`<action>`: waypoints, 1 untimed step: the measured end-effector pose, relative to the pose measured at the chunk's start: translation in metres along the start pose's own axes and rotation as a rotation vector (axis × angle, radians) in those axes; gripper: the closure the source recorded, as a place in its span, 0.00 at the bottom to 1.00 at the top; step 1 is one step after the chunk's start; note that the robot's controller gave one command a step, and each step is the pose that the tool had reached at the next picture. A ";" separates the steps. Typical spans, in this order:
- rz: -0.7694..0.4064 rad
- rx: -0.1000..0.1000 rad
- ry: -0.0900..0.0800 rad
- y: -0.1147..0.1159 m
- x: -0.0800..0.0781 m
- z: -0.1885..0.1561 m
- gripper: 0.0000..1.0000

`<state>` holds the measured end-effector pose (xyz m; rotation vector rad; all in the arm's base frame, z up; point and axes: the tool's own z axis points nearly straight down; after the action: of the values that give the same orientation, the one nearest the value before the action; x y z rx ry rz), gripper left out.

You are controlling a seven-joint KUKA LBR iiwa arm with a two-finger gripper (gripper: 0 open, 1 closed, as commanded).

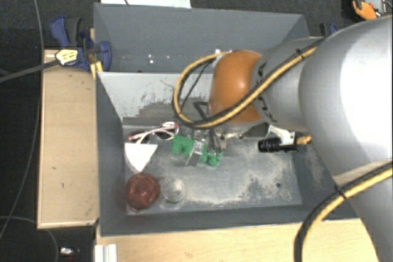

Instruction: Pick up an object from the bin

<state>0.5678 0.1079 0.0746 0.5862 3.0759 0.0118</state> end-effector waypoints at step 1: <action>0.000 0.002 0.005 -0.001 0.002 -0.018 1.00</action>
Offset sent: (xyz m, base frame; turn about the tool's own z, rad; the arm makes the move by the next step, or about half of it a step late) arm -0.0011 -0.0001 0.0616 0.0002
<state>0.5659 0.1077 0.0921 0.5873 3.0806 0.0103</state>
